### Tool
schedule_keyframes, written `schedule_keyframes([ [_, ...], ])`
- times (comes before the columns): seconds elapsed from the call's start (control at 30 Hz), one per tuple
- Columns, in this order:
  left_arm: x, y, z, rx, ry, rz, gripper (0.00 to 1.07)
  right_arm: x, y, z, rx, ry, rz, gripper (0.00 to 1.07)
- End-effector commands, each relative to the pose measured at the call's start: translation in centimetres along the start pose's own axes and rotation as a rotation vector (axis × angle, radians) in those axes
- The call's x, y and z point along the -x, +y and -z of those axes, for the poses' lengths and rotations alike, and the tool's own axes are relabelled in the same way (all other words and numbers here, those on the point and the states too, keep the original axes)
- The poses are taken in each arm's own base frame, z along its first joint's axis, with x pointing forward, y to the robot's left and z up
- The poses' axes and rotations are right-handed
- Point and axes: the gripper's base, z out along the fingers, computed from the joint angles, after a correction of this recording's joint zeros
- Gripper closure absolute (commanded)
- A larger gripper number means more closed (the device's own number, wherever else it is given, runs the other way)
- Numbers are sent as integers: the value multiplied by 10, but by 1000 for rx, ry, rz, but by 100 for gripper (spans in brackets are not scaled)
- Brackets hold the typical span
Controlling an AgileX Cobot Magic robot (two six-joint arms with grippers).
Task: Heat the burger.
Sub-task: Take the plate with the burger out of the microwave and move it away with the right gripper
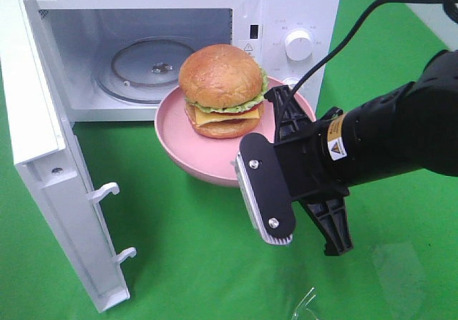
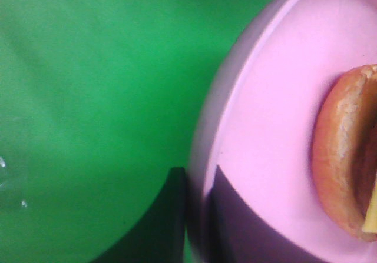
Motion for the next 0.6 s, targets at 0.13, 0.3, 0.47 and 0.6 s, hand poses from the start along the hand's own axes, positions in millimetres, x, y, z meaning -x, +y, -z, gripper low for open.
schedule_keyframes([
  [0.13, -1, -1, 2, 0, -25, 5, 9, -4, 8, 27, -86, -33, -38, 107],
  [0.3, -1, -1, 2, 0, -25, 5, 9, -7, 16, 36, -81, -28, -77, 107],
  [0.47, -1, -1, 2, 0, -25, 5, 9, -15, 31, 51, -32, 13, -190, 107],
  [0.6, -1, -1, 2, 0, -25, 5, 9, -20, 36, 57, -18, 55, -218, 107],
])
